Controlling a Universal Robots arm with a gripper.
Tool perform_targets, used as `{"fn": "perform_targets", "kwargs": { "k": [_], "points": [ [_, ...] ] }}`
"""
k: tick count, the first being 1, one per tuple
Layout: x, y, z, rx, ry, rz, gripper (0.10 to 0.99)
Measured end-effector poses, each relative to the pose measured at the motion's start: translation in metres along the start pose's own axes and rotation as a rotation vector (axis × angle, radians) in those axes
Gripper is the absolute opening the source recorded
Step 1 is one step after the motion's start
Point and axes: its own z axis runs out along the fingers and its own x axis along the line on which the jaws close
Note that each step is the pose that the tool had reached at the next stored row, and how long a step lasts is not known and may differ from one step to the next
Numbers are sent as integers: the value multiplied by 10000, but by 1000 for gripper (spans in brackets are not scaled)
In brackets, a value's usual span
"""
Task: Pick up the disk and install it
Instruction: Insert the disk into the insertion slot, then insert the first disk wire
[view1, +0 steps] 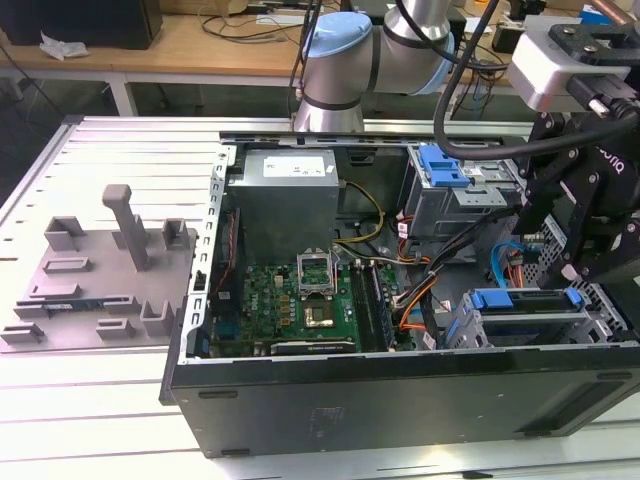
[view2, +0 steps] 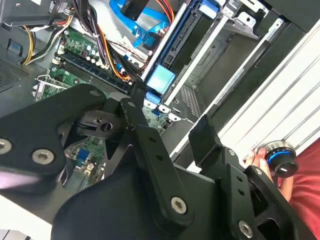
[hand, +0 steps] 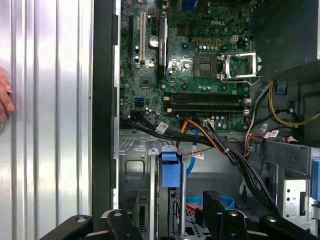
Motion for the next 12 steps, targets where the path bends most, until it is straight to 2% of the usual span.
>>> {"fn": "perform_targets", "kwargs": {
  "k": [12],
  "points": [
    [0,0,0,-1,0,-24,624]
  ]
}}
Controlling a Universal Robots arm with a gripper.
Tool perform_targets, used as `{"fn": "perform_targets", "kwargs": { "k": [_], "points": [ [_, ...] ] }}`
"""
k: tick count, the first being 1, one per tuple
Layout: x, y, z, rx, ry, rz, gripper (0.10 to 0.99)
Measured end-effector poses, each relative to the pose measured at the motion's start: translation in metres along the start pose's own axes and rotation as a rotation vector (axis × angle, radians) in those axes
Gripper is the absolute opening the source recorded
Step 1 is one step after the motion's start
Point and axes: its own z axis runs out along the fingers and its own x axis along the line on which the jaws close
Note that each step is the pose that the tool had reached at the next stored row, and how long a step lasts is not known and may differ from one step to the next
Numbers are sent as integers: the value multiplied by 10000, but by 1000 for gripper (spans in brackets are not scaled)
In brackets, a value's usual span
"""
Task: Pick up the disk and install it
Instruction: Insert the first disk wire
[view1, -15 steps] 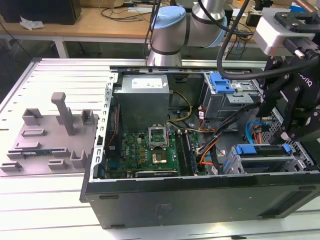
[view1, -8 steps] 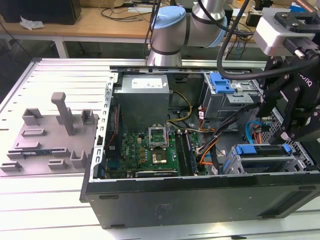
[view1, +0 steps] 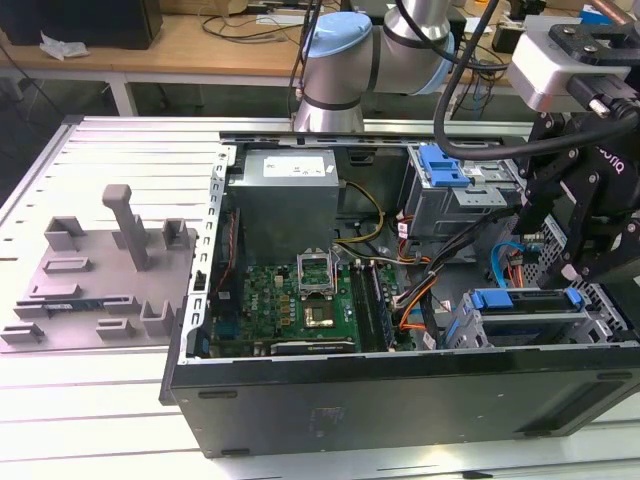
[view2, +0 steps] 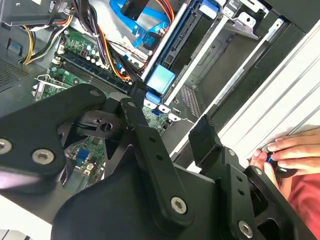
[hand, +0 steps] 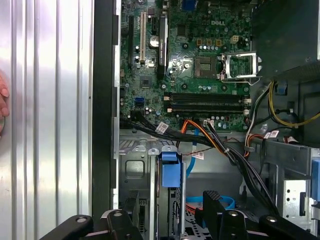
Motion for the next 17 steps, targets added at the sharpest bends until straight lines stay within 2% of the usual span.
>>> {"fn": "perform_targets", "kwargs": {
  "k": [4,5,6,7,8,10,11,13,14,15,17],
  "points": [
    [-3,0,1,0,1,-4,624],
    [-36,-1,2,-2,62,-5,624],
    [-101,-2,5,-4,225,-3,624],
    [-160,-2,7,-5,332,-2,624],
    [-277,-3,12,-7,463,-1,624],
    [-437,-6,20,-9,637,-1,624],
    [-469,-6,21,-10,790,0,624],
    [-527,-7,25,-17,1283,2,624],
    [-550,-8,25,-20,1476,2,624],
    [-589,-8,27,-25,1894,4,624],
    [-630,-9,28,-34,2474,6,624]
  ]
}}
